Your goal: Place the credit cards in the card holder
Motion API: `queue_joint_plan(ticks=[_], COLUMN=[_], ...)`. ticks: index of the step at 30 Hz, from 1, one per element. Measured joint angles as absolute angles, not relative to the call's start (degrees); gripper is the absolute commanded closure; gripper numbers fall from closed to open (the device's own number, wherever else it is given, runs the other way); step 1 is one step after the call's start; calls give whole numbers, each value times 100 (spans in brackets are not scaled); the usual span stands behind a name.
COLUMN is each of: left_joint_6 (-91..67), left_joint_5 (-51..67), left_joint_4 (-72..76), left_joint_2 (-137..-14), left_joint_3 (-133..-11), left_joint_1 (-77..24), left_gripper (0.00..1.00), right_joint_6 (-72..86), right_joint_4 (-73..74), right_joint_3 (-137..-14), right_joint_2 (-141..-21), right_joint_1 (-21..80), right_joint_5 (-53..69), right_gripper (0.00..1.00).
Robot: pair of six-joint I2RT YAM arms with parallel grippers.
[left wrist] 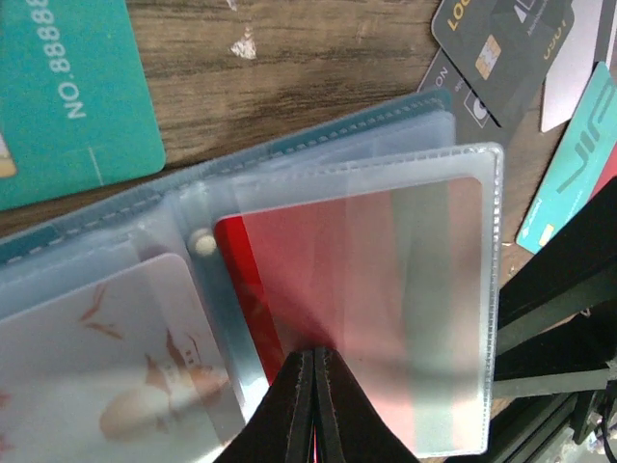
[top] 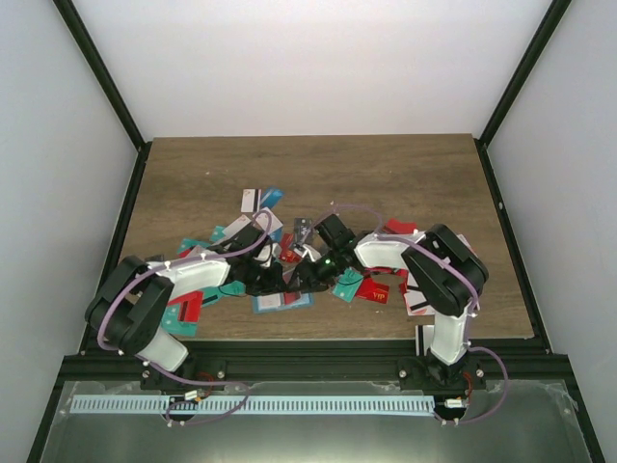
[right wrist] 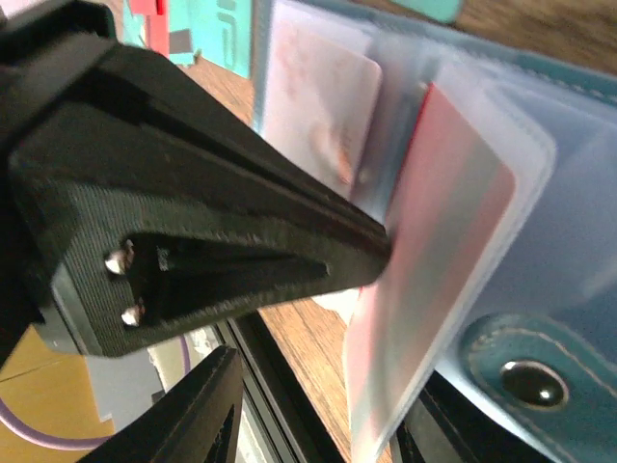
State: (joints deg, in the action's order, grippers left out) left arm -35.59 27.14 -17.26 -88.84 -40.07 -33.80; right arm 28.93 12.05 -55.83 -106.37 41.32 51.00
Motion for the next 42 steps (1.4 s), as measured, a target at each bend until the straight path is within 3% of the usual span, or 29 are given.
queue_joint_plan(ticks=[13, 31, 37, 42], left_joint_6=[-3804, -4499, -4460, -4209], left_joint_5=[2099, 1151, 1323, 1817], left_joint_4=[-2523, -3675, -3728, -3691], left_joint_2=[-7424, -4847, -4880, -5561], left_joint_3=[-4051, -3186, -3258, -3701], left_joint_1=[-3352, -3074, -3063, -3225], left_gripper=[93, 92, 94, 94], right_joint_6=[2705, 2359, 2370, 2788], right_joint_4=[1686, 2768, 3269, 2958], right_joint_3=[-6420, -8178, -8313, -7321], right_joint_2=[-11019, -11924, -11277, -9583], right_joint_1=[4410, 5131, 4974, 4180], right_joint_5=[5146, 5312, 4497, 3673], right_gripper=[56, 36, 33, 28])
